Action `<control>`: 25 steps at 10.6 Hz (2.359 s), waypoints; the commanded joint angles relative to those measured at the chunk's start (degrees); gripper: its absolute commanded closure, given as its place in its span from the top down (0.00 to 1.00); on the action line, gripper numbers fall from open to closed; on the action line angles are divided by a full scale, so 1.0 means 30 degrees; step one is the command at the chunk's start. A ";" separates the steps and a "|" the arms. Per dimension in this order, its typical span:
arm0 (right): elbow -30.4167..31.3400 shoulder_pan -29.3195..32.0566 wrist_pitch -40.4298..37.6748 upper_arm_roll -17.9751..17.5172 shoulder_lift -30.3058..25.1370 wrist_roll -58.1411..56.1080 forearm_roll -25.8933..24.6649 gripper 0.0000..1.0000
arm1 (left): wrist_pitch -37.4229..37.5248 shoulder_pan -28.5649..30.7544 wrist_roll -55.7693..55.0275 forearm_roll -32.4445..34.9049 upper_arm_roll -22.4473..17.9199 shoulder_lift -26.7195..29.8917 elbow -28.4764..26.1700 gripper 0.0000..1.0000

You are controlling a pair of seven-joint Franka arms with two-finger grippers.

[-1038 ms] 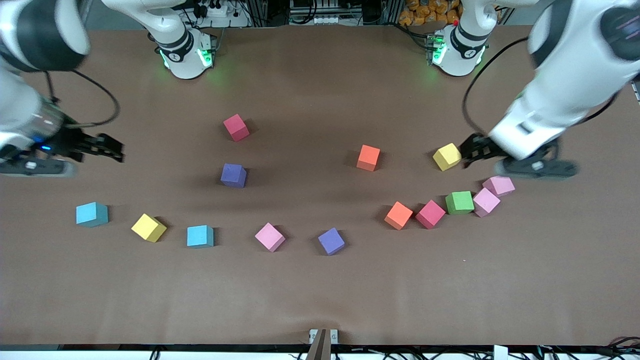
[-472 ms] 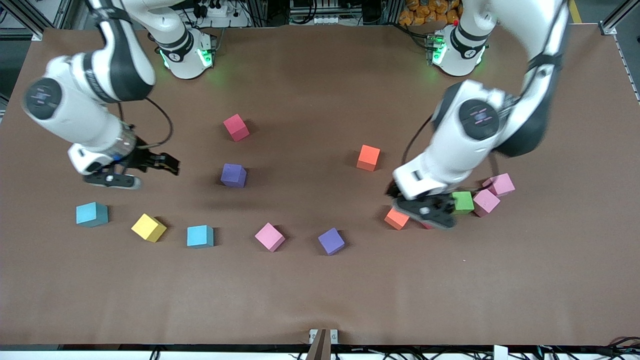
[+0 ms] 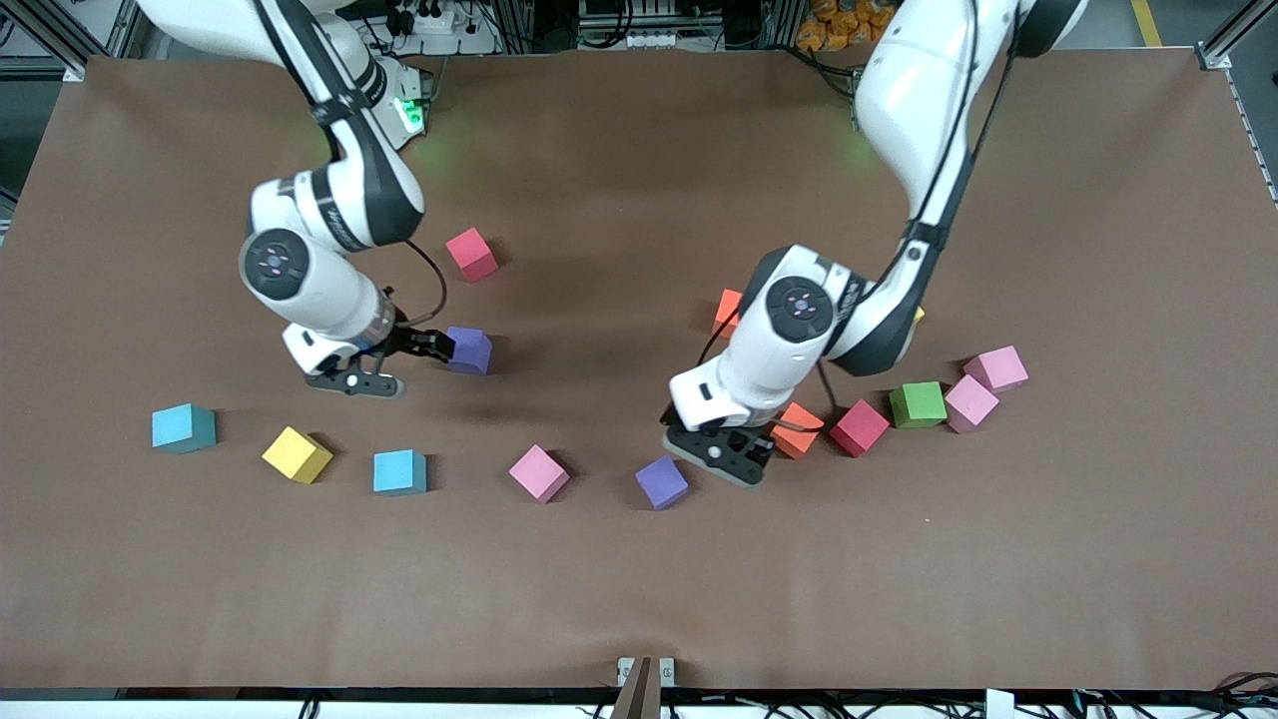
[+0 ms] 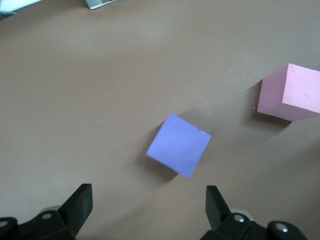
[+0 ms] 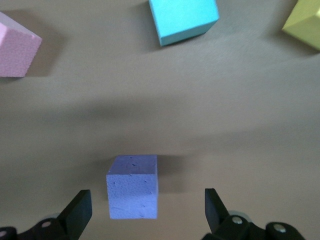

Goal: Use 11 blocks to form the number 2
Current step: 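Close the right gripper and the left gripper on the purple blocks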

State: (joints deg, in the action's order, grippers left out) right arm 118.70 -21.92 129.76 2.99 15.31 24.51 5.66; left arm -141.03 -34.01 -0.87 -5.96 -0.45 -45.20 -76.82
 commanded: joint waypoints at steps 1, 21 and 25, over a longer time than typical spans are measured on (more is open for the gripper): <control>-0.0163 -0.0689 0.0688 0.0147 0.0987 0.1116 0.0194 1.00 | -0.0976 -0.0204 0.2245 -0.0738 -0.0349 -0.1366 0.1172 1.00; 0.0188 -0.1716 0.2156 0.0089 0.3599 0.1088 0.0194 0.62 | -0.6047 -0.0966 0.7350 -0.2321 -0.0348 -0.4709 0.2050 1.00; 0.0188 -0.1716 0.1865 0.0089 0.2959 0.0914 0.0194 0.57 | -0.6457 -0.1318 0.6822 -0.2409 -0.0348 -0.4710 0.2022 0.96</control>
State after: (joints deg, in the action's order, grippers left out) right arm 119.03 -26.53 135.77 2.96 25.98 27.02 5.67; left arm -159.25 -37.01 19.08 -11.12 -0.83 -58.22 -72.38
